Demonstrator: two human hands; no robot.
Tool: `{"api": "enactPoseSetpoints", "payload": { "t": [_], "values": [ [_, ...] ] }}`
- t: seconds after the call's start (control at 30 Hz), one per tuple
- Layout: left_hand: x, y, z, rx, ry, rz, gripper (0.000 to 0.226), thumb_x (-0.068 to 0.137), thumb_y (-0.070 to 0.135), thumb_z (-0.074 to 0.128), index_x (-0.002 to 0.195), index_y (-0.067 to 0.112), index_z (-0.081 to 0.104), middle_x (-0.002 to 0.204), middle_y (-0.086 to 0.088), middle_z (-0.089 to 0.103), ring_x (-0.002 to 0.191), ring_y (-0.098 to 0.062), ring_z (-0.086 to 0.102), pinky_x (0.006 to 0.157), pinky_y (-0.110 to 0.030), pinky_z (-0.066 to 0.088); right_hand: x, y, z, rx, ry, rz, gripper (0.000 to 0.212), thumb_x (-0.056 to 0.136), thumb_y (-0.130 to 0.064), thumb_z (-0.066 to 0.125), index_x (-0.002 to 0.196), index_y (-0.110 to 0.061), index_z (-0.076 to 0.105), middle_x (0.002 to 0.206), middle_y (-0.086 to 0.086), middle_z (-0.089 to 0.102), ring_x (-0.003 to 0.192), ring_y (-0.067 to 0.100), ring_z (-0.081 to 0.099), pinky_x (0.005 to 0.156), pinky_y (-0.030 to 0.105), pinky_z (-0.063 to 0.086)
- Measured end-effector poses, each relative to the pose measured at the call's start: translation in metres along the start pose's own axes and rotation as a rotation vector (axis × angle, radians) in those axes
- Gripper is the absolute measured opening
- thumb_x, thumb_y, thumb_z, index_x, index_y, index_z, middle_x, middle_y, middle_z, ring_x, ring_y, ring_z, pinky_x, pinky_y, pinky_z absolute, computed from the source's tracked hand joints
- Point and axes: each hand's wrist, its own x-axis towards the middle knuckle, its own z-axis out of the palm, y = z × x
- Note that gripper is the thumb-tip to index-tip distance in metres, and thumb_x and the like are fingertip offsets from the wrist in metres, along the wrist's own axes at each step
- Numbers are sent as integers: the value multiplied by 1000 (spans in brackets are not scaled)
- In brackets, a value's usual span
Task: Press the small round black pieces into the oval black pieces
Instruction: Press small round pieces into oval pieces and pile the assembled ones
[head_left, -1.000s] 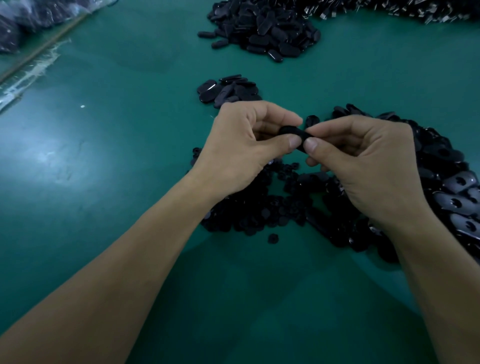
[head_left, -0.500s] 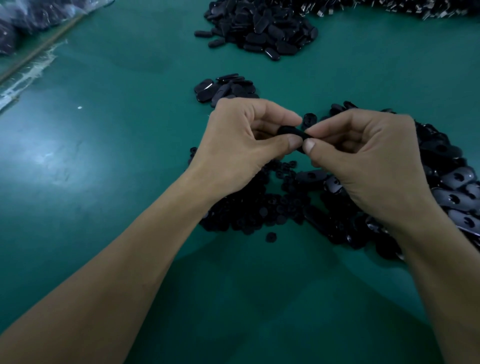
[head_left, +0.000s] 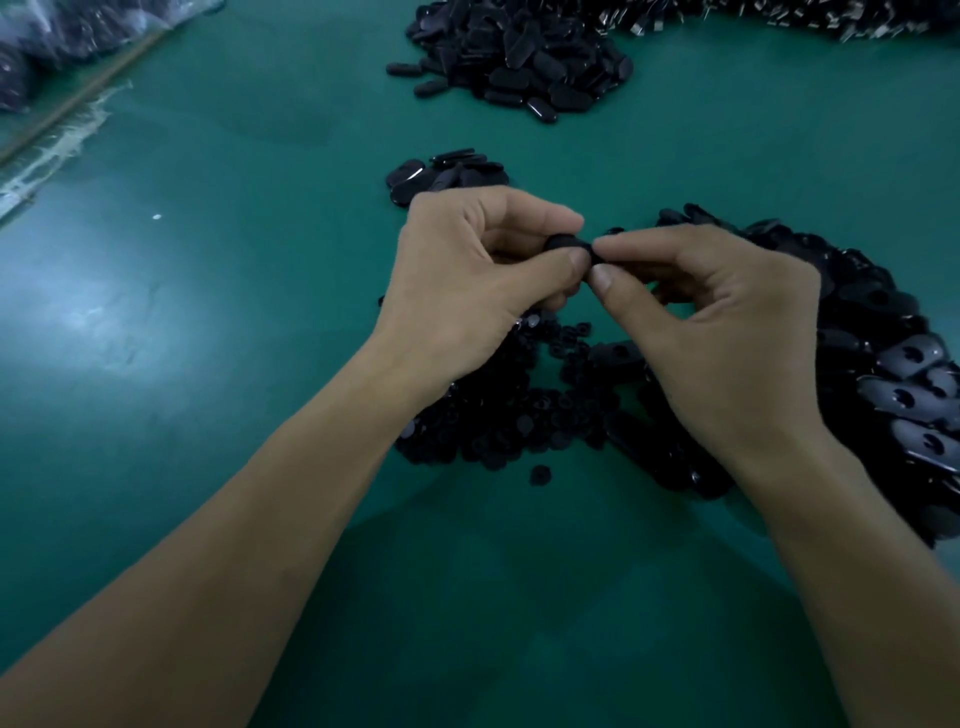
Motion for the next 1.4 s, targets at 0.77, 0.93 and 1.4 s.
{"api": "enactPoseSetpoints", "payload": {
  "t": [0.77, 0.93, 1.4],
  "values": [
    [-3, -11, 12, 170, 63, 125, 23, 83, 1, 79, 91, 22, 75, 79, 5, 77, 71, -10, 74, 72, -26, 59, -2, -11, 6, -10, -2, 162, 19, 94, -15, 67, 94, -34, 65, 82, -23, 66, 80, -1, 66, 74, 20, 55],
    [-4, -9, 14, 195, 61, 157, 24, 83, -1, 77, 93, 21, 76, 82, 7, 77, 74, -6, 74, 74, -24, 59, 0, -13, 5, -12, 38, 156, 29, 93, -17, 67, 89, -43, 54, 82, -21, 64, 79, 1, 65, 71, 19, 53],
    [-6, -13, 15, 356, 92, 244, 19, 85, 1, 75, 98, 14, 78, 86, 14, 74, 78, 2, 71, 75, -14, 55, -4, -7, 7, 89, 71, 261, 41, 86, -10, 74, 68, -29, 43, 73, -5, 68, 79, 2, 71, 75, 41, 60]
  ]
}}
